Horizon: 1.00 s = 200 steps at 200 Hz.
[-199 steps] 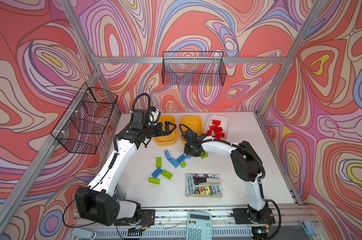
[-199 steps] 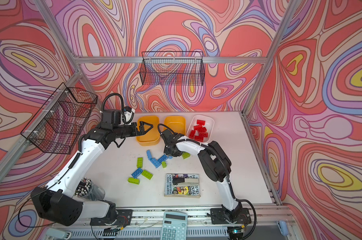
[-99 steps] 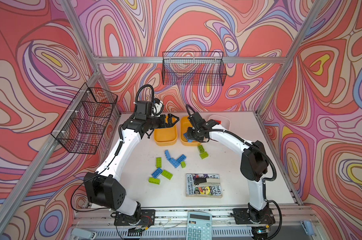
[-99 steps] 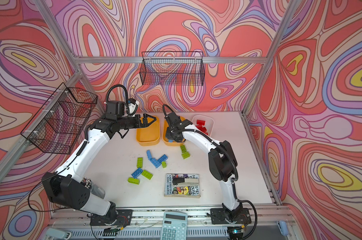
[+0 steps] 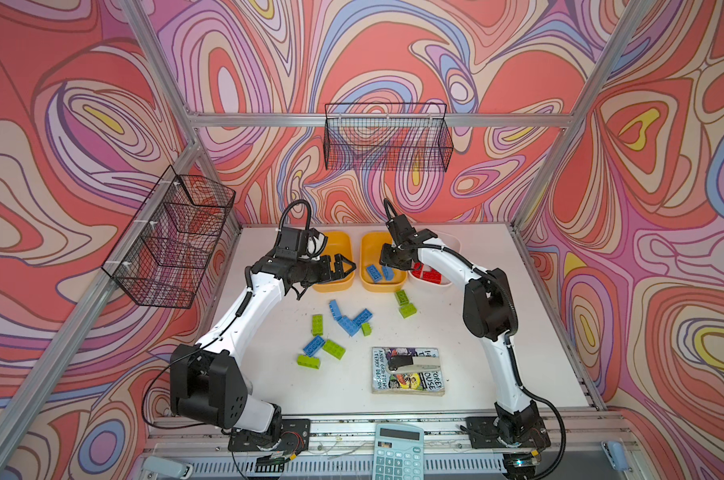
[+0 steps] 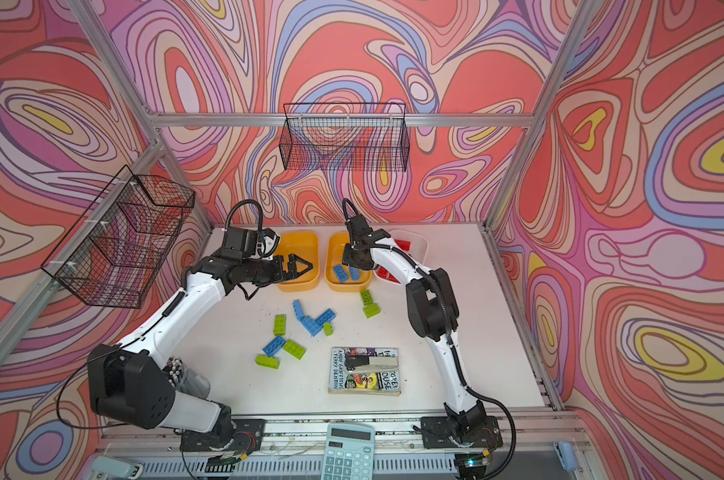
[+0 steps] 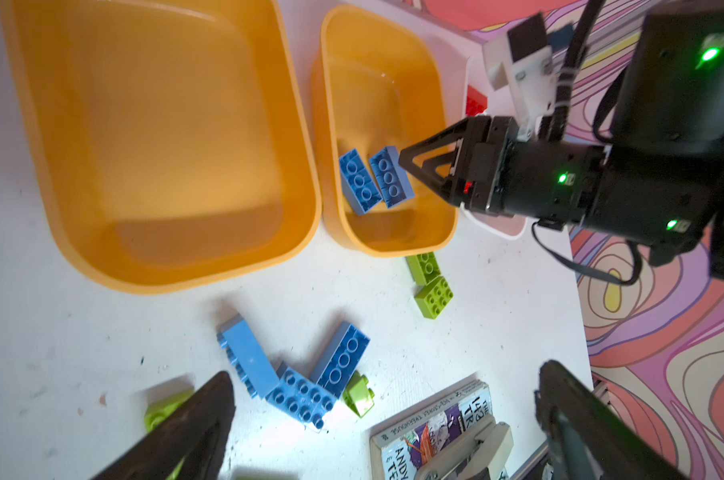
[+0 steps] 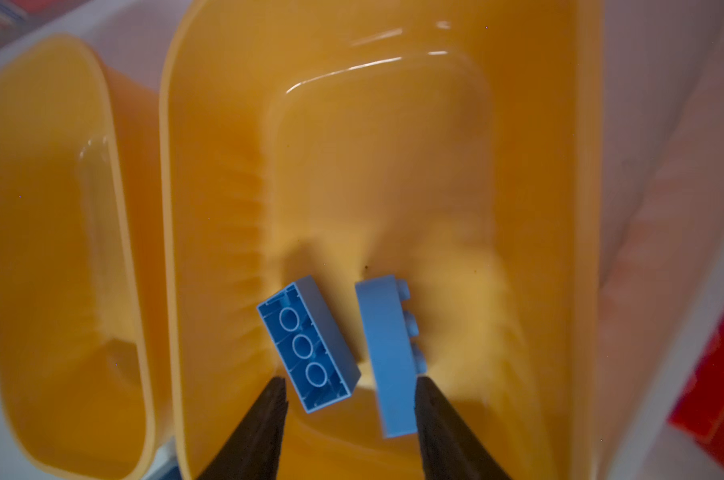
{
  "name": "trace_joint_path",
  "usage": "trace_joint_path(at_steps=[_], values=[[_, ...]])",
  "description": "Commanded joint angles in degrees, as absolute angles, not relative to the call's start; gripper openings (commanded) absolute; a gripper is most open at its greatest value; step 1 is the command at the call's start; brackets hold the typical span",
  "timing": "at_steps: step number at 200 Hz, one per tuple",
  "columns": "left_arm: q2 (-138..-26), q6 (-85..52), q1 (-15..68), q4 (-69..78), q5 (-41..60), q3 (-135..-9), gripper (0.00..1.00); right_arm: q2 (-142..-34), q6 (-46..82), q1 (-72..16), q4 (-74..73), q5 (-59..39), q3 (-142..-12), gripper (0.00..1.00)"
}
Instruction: Sort the legos into containers by color
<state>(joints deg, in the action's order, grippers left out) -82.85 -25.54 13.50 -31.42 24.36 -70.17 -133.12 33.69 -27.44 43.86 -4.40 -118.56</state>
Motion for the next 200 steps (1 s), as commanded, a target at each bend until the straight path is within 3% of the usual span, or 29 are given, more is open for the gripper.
trace_joint_path(at_steps=[1,62,133,200], values=[[-78.7,-30.1,13.5,-31.2,22.0,-65.5,1.00,-133.5,30.6,-27.2,45.5,-6.3,-122.9,0.66],[-75.7,-37.3,14.5,-34.2,16.2,-58.5,0.94,-130.6,27.4,-27.2,47.6,-9.0,-122.6,0.74],[-83.0,-45.4,22.2,-38.1,10.1,-58.8,0.83,-112.8,25.1,-27.2,45.2,-8.5,-101.1,0.81],[-94.0,-46.1,22.6,-42.1,3.5,-65.8,0.74,-96.5,26.3,-27.2,44.8,-5.7,-85.4,0.81]])
